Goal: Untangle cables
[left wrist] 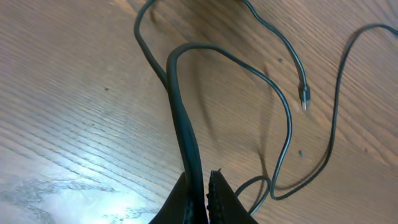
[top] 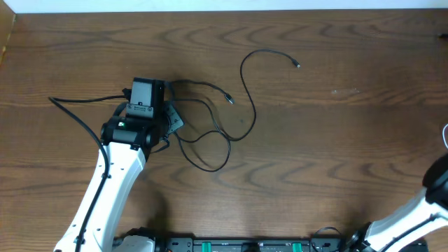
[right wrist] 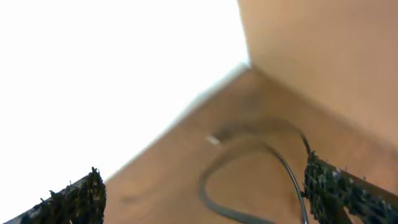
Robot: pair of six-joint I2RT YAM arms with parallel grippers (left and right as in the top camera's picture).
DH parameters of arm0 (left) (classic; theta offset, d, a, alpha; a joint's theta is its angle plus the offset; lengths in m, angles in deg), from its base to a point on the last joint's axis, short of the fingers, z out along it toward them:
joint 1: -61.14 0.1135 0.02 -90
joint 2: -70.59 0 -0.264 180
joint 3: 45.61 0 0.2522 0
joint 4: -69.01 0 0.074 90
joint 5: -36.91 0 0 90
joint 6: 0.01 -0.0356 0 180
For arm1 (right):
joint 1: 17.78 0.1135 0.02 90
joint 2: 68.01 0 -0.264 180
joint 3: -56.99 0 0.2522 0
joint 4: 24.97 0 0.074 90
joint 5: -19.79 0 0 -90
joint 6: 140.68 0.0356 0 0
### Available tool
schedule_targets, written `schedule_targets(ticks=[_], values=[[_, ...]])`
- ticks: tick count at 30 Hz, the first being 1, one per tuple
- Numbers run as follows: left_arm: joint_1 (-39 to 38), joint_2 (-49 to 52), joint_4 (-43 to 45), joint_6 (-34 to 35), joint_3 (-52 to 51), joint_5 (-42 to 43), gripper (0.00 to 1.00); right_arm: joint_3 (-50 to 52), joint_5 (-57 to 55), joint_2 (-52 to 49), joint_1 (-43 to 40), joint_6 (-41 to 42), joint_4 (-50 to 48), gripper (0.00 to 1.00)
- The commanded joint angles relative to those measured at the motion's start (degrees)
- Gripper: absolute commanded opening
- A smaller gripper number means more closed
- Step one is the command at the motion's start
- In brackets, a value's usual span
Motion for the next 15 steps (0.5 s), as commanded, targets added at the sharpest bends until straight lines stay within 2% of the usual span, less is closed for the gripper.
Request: schedule_targets(ticks=[1, 3, 6, 8, 10, 13, 15], values=[[0.11, -0.74, -0.20, -1.64, 0.42, 2.23, 0.08, -1.22, -10.56, 5.77, -1.01, 5.40, -2.84, 0.99], [0.11, -0.74, -0.17, -1.64, 0.42, 3.04, 0.08, -1.20, -23.10, 5.51, -2.91, 22.34, 5.29, 0.99], [0.11, -0.72, -0.22, -1.64, 0.42, 3.02, 0.08, -1.20, -21.53, 1.60, -5.25, 34.42, 20.50, 0.99], [0.11, -0.72, -0.22, -1.66, 0.42, 3.02, 0.08, -1.20, -18.67, -2.32, -6.21, 37.88, 30.08, 0.99], [0.13, -0.72, -0.39, -1.66, 0.42, 3.02, 0.08, -1.20, -13.55, -5.90, -6.91, 38.71, 33.57, 0.99], [0.13, -0.72, -0.44, -1.66, 0.42, 3.04, 0.08, -1.20, 12.57, -12.48, -9.46, 34.21, 31.39, 0.99], [0.11, -0.74, -0.59, -1.64, 0.42, 3.02, 0.08, -1.20, 22.53, -14.14, -10.67, 34.18, 28.85, 0.99]])
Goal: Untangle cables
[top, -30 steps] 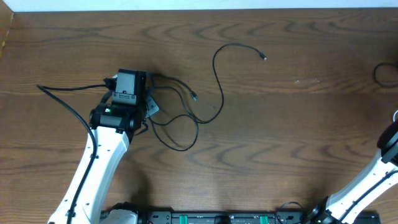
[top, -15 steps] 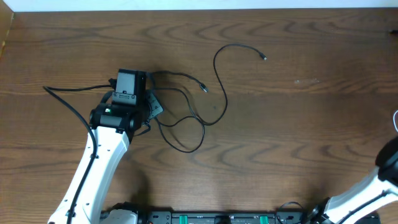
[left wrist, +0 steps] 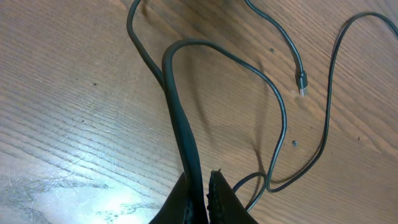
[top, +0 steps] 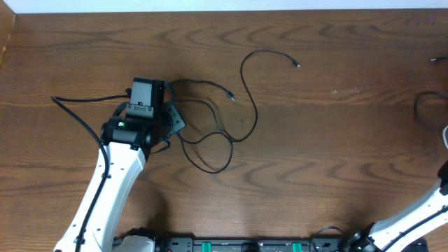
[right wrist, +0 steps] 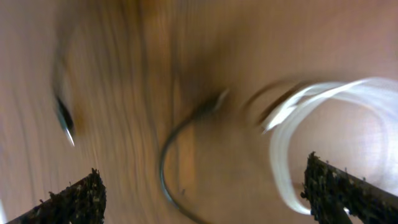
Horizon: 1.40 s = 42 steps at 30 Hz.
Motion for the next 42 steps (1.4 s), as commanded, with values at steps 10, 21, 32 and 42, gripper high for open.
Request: schedule_targets(ticks=[10, 21, 32, 42], values=[[0.13, -0.72, -0.79, -0.57, 0.42, 0.48, 0.08, -0.55, 35.45, 8.48, -5.64, -0.72, -20.17, 0.99], [0.11, -0.72, -0.94, -0.55, 0.42, 0.50, 0.08, -0.31, 33.35, 5.64, -2.49, 24.63, 7.19, 0.99], [0.13, -0.72, -2.67, -0.59, 0.42, 0.24, 0.08, -0.31, 60.39, 0.63, 0.11, 0.37, 9.14, 0.99], [0.13, -0.72, -2.29, -0.57, 0.42, 0.26, 0.08, -0.31, 56.39, 0.63, 7.80, 18.91, 12.02, 0.99]])
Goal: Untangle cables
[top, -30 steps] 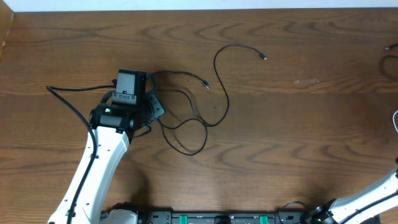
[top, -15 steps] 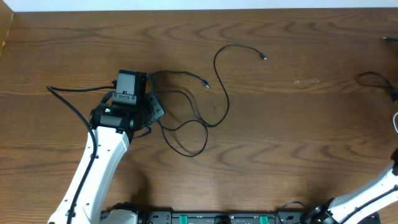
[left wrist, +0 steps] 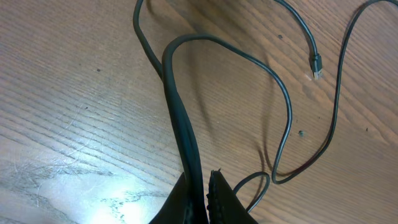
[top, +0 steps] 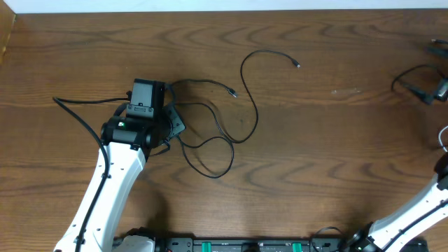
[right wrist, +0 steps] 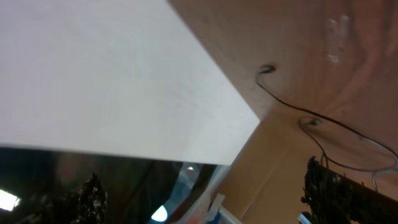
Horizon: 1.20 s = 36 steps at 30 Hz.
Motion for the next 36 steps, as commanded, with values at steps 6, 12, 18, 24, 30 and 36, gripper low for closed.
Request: schedule_targets(ticks=[6, 12, 18, 24, 30, 36], values=[[0.13, -0.72, -0.09, -0.55, 0.42, -0.28, 0.08, -0.68, -36.44, 1.22, 14.93, -16.61, 4.61, 0.98], [0.13, -0.72, 0.24, -0.57, 0.42, -0.33, 0.08, -0.83, -46.56, 3.48, 17.97, -34.27, 5.16, 0.97], [0.13, -0.72, 0.37, -0.55, 0.42, -0.33, 0.08, -0.83, -54.84, 9.22, 17.66, -44.76, 11.87, 0.52], [0.13, -0.72, 0.39, -0.57, 0.42, -0.35, 0.08, -0.83, -63.65, 15.45, 18.40, -52.89, 19.56, 0.99], [0.13, -0.72, 0.39, -0.55, 0.42, -0.31, 0.08, 0.94, -72.43, 14.91, 19.47, -62.90, 19.23, 0.99], [0.13, -0.72, 0.42, -0.55, 0.42, -0.31, 0.08, 11.52, -75.71, 14.03, 19.32, -63.23, 15.15, 0.99]])
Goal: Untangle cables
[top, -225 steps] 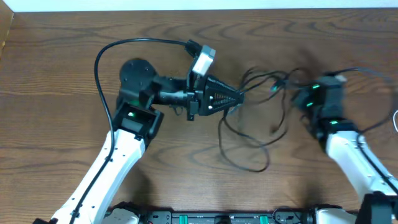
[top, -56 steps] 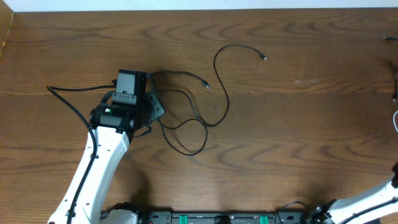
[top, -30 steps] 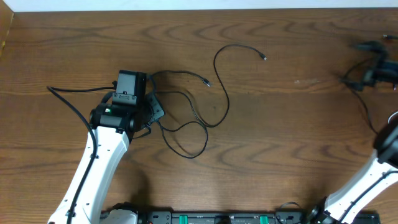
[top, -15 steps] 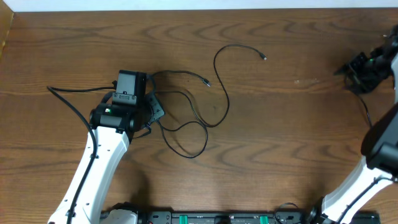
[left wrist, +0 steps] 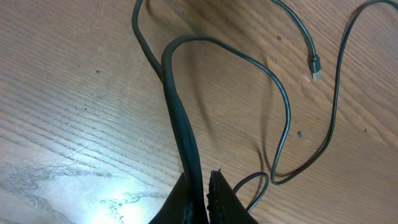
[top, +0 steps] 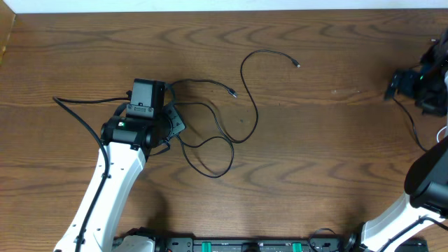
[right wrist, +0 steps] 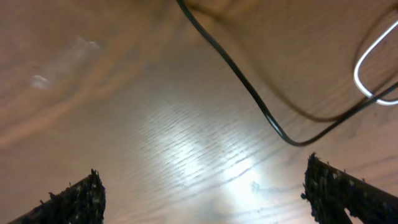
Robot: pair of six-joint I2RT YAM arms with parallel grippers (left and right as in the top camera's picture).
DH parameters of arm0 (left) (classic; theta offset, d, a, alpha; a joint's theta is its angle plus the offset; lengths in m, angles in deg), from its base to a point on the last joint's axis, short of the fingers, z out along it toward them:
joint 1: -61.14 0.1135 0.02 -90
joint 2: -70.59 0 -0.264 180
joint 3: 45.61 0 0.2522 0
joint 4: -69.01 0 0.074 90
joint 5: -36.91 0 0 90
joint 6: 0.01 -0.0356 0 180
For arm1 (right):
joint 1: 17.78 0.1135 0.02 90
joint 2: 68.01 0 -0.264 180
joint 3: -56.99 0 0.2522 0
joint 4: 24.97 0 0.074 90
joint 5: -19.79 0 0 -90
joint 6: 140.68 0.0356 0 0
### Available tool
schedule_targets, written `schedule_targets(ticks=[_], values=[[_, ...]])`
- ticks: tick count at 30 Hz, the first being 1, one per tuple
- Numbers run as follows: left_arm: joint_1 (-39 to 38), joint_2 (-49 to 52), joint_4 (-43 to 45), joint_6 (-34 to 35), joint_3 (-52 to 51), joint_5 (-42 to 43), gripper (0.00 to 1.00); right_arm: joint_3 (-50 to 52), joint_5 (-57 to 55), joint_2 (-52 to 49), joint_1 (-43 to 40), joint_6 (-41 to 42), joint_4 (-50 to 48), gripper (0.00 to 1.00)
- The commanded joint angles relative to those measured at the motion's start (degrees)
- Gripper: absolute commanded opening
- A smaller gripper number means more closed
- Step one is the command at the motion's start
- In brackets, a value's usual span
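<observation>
Left of the table's centre lies a tangle of thin black cables point(top: 213, 133), one plug point(top: 233, 93) beside it and another end point(top: 297, 64) farther back. My left gripper point(top: 171, 124) is shut on a thick black cable point(left wrist: 177, 106), which rises from between its jaws point(left wrist: 200, 183) and bends back down among the thin cable point(left wrist: 287, 118) and its plug point(left wrist: 315, 66). My right gripper point(top: 397, 84) hovers open at the table's right edge; its fingers point(right wrist: 81, 199) are wide apart with nothing between them, above a thin black cable point(right wrist: 249, 87).
The thick cable trails left to an end point(top: 56, 100) near my left arm. A white cable loop point(right wrist: 373, 68) lies at the far right edge point(top: 445, 136). The wooden table point(top: 329, 161) shows bare between the two arms.
My right gripper has come in from the far right edge over the table; its camera faced the wall and now faces the wood. The left gripper and tangle are unchanged.
My left gripper stayed shut on the thick cable throughout, and the tangle barely shifted. My right arm was low at the right edge, then nearly out of view, then at the far right beside a cable, and now hovers open over the table's right side.
</observation>
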Motion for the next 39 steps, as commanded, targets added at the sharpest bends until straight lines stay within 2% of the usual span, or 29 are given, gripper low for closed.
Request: schedule_targets(ticks=[1, 4, 7, 9, 10, 11, 13, 14, 20, 25, 28, 30, 34, 39], values=[[0.13, -0.72, 0.17, -0.55, 0.42, -0.33, 0.08, 6.43, -6.60, -1.46, 0.31, -1.44, -3.61, 0.99], [0.13, -0.72, 0.35, -0.57, 0.42, -0.33, 0.08, 10.67, -11.78, -1.46, 0.24, -0.20, -9.44, 0.99], [0.13, -0.72, 0.55, -0.57, 0.42, -0.33, 0.08, 14.56, -11.93, -1.46, 0.24, -1.01, -13.97, 0.99], [0.13, -0.72, 0.55, -0.57, 0.42, -0.33, 0.08, 16.94, -11.96, -1.46, 0.35, -1.92, -16.50, 0.89], [0.13, -0.72, 0.55, -0.57, 0.42, -0.33, 0.08, 17.64, -11.87, -1.46, 0.31, -2.69, -17.33, 0.77], [0.13, -0.72, 0.59, -0.57, 0.42, -0.35, 0.08, 18.14, -11.43, -1.46, 0.31, -3.13, -17.73, 0.60], [0.13, -0.72, 0.57, -0.57, 0.42, -0.57, 0.08, 18.27, -9.77, -1.44, 0.26, -3.19, -18.40, 0.14], [0.13, -0.72, 0.57, -0.57, 0.42, -0.87, 0.08, 18.21, -8.44, -1.42, 0.26, -3.19, -18.62, 0.01], [0.13, -0.72, 0.57, -0.55, 0.42, -2.27, 0.08, 11.17, -2.89, -1.40, 0.24, -3.13, -18.38, 0.01], [0.13, -0.72, 0.55, -0.55, 0.42, -2.25, 0.08, -8.26, 2.03, -1.40, -0.87, -1.57, -13.84, 0.01], [0.13, -0.72, 0.57, -0.55, 0.42, -2.25, 0.08, -19.28, 0.79, -1.42, -2.40, -2.69, -15.82, 0.01], [0.13, -0.72, 0.55, -0.55, 0.42, -2.25, 0.08, -22.34, -3.21, -1.42, -3.61, -5.92, -20.63, 0.01], [0.13, -0.72, 0.59, -0.50, 0.42, -2.23, 0.08, -22.29, -17.44, -2.51, -7.10, -8.61, -28.17, 0.01], [0.13, -0.72, 1.27, -0.09, 0.42, -1.90, 0.08, -22.12, -19.80, -9.94, -14.08, -4.31, -26.49, 0.01]])
